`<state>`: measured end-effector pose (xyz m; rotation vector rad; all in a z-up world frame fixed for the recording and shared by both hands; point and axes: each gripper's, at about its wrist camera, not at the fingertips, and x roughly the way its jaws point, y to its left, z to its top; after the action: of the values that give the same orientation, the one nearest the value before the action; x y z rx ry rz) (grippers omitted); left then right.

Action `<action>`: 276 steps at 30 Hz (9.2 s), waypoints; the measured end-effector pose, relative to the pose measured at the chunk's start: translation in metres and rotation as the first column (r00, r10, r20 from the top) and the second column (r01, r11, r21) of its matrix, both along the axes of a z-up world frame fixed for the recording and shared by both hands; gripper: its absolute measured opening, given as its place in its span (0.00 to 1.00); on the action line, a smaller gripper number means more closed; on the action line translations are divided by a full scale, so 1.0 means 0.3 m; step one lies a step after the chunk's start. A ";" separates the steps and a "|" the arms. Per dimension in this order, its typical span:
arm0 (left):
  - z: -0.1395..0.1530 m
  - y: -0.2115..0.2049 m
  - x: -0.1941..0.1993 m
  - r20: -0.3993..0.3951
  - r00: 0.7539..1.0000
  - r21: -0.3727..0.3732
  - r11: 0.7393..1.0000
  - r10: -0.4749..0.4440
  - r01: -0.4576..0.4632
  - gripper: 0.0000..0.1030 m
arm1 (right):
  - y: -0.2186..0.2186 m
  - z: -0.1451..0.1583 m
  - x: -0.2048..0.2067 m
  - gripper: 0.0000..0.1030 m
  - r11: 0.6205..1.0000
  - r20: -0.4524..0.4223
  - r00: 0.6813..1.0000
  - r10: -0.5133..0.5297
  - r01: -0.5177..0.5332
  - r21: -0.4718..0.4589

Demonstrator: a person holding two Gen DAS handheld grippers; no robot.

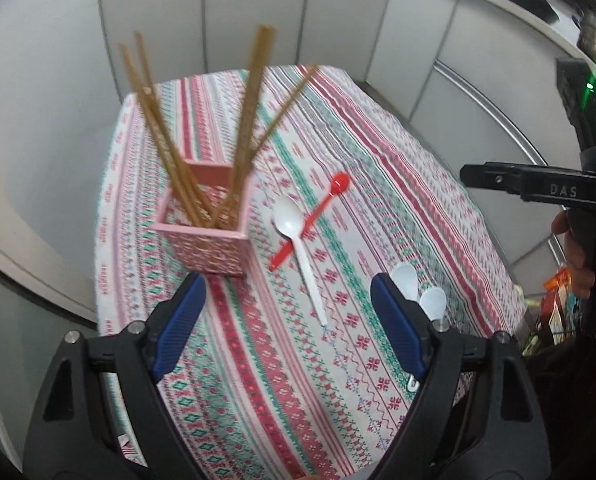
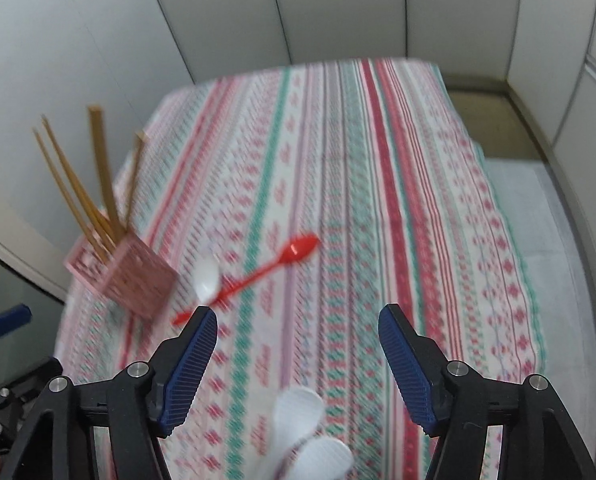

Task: Organize utensils
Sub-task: 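Move both grippers back over the spoons on the table, then grasp a white rice paddle with the left gripper while the right gripper grasps the other paddle, then carry both white paddles to the pink holder, insert them and open both grippers, then grasp the white plastic spoon by its handle with the left gripper, then grasp the red plastic spoon with the right gripper while the left gripper holds the white spoon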

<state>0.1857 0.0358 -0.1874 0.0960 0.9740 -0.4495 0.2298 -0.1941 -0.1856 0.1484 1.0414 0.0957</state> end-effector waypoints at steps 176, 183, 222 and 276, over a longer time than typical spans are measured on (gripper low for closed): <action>0.089 0.321 0.173 0.142 0.947 -0.054 0.957 0.289 -0.284 0.21 | 0.572 0.106 0.218 0.03 0.959 0.289 0.915 0.281 -0.275 -0.063; 0.069 0.326 0.186 0.111 0.950 -0.041 0.956 0.293 -0.290 0.22 | 0.589 0.043 0.257 0.04 0.951 0.250 0.922 0.297 -0.310 0.013; -0.090 -0.133 0.088 -0.022 0.998 0.105 0.992 -0.061 0.063 0.63 | -0.016 -0.170 0.215 0.53 0.997 -0.040 0.999 0.001 0.002 0.071; -0.114 -0.229 0.208 -0.005 1.000 -0.042 0.999 0.012 -0.012 0.01 | -0.097 -0.447 0.431 0.51 0.934 -0.257 0.954 -0.154 0.226 0.278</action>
<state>0.2480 -0.0329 -0.2217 0.0512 0.9687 -0.4592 0.3589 -0.2234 -0.3196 0.5531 1.2360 0.0621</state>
